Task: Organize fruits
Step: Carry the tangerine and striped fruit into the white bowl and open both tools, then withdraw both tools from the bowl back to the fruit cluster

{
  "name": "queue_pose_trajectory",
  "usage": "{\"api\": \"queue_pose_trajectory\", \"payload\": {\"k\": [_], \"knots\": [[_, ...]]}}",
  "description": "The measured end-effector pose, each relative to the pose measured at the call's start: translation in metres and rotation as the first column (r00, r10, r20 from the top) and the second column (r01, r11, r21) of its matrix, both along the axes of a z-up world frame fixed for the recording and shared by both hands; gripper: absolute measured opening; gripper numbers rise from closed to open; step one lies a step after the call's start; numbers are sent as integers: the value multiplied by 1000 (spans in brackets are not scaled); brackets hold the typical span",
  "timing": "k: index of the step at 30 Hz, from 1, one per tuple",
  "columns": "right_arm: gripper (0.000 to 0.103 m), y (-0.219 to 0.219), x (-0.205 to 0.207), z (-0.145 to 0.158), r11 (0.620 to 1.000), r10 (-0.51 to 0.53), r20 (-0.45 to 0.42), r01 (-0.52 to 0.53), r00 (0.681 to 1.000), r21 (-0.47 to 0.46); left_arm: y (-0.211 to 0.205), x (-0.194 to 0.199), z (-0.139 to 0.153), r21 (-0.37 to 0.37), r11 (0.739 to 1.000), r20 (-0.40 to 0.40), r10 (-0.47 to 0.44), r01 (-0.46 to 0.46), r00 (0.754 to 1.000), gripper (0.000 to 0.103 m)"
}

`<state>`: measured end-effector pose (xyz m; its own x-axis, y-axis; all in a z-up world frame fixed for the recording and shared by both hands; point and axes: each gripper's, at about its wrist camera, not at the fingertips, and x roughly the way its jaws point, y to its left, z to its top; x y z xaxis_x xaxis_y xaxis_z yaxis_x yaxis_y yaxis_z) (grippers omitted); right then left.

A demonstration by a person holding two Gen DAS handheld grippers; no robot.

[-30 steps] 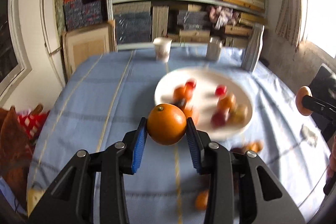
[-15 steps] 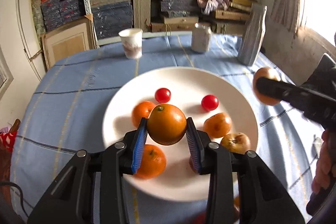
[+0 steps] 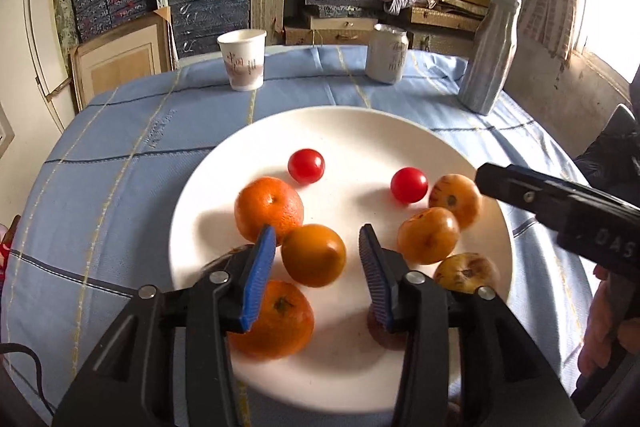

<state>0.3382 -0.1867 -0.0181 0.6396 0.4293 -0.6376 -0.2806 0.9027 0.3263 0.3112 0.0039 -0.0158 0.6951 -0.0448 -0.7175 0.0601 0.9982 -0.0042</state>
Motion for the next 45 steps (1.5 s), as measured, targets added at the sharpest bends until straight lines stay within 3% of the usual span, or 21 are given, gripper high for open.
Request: {"api": "queue_pose_trajectory", "payload": {"k": [2, 4, 7, 11, 15, 22, 27, 34, 42, 45], "knots": [[54, -2, -14, 15, 1000, 12, 41, -12, 999, 13, 4, -12, 13, 9, 1000, 25, 6, -6, 1000, 52], [60, -5, -37, 32, 999, 20, 94, -23, 995, 30, 9, -30, 26, 31, 999, 73, 28, -30, 997, 74], [71, -10, -71, 45, 998, 25, 154, -32, 988, 44, 20, -65, 38, 56, 996, 137, 60, -69, 989, 80], [74, -15, -114, 34, 999, 14, 195, -24, 981, 45, 39, -114, 30, 44, 993, 137, 99, -106, 986, 81], [74, -19, -142, 9, 999, 18, 161, -23, 987, 30, 47, -155, 12, 55, 992, 124, 109, -116, 986, 82], [79, -43, -159, -7, 998, -39, 133, 34, 990, 44, 40, -195, -9, 36, 999, 72, -1, -1, 997, 87], [79, -45, -154, -8, 998, -42, 111, 36, 993, 56, 20, -201, -19, 78, 993, 43, -95, 92, 995, 88], [79, -43, -156, -8, 998, -39, 121, 33, 992, 50, 17, -195, -28, 72, 990, -21, -122, 123, 992, 88], [79, -42, -156, -9, 998, -41, 114, 36, 993, 46, 24, -188, -35, 41, 994, -74, -99, 102, 992, 90], [79, -41, -156, -9, 998, -41, 111, 36, 993, 43, 30, -189, -32, 61, 996, -50, -55, 58, 997, 96]]}}
